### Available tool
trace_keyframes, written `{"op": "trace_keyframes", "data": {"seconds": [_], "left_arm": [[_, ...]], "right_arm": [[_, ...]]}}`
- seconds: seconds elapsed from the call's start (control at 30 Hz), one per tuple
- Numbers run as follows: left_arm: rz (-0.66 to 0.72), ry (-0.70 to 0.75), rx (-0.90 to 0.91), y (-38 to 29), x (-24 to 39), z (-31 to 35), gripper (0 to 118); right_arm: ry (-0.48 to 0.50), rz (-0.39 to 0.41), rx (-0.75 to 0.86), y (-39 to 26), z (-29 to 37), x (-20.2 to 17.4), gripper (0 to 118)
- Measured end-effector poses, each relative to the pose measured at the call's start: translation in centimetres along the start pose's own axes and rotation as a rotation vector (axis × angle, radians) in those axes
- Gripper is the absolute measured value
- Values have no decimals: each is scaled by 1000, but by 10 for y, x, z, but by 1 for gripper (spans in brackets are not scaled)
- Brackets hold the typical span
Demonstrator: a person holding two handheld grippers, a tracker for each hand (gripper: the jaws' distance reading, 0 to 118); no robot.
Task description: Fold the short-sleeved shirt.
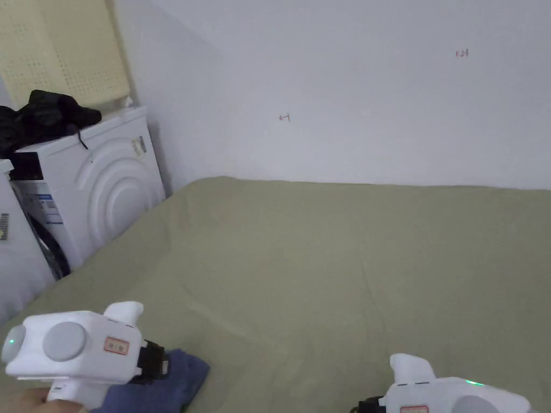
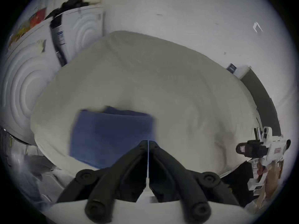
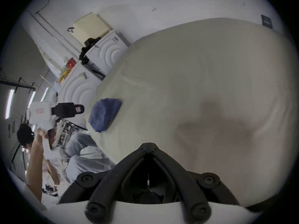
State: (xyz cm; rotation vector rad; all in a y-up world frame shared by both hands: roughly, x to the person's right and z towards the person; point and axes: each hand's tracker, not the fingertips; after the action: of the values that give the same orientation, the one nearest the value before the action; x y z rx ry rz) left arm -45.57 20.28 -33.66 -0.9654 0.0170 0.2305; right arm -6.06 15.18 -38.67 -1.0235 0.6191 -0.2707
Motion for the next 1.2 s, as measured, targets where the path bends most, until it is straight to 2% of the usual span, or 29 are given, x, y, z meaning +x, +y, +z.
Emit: {"op": "trace_keyframes", "data": {"seconds": [0.07, 0.13, 0.27, 0.47, 0.63, 0.73, 0.87, 0.93, 1.0, 1.17, 1.2], "left_arm": [[-45, -14, 48, -16, 58, -19, 3], [-25, -46, 70, -32, 114, -28, 3], [-62, -116, 80, -54, 216, -42, 3], [-95, -176, 59, -67, 295, -50, 3], [-99, -155, 96, -58, 308, -37, 3], [-121, -121, 282, -46, 310, -4, 3], [-155, -27, 735, -52, 301, 41, 3], [-137, -10, 816, -54, 293, 53, 3], [-123, -28, 819, -54, 287, 55, 3], [-106, -3, 845, -52, 279, 57, 5], [-105, -6, 846, -52, 279, 58, 18]], "right_arm": [[-87, 19, 15, -4, 30, 31, 0], [-172, 24, 47, -8, 63, 59, 0], [-300, -14, 93, -20, 125, 114, 0], [-395, -72, 140, -34, 174, 159, 0], [-445, -72, 196, -29, 194, 161, 0], [-531, 23, 363, -20, 210, 146, 0], [-656, 211, 748, -26, 228, 127, 0], [-667, 259, 850, -33, 232, 125, 0], [-695, 278, 906, -38, 234, 125, 0], [-710, 263, 900, -37, 236, 127, 0], [-708, 260, 899, -36, 237, 127, 3]]}}
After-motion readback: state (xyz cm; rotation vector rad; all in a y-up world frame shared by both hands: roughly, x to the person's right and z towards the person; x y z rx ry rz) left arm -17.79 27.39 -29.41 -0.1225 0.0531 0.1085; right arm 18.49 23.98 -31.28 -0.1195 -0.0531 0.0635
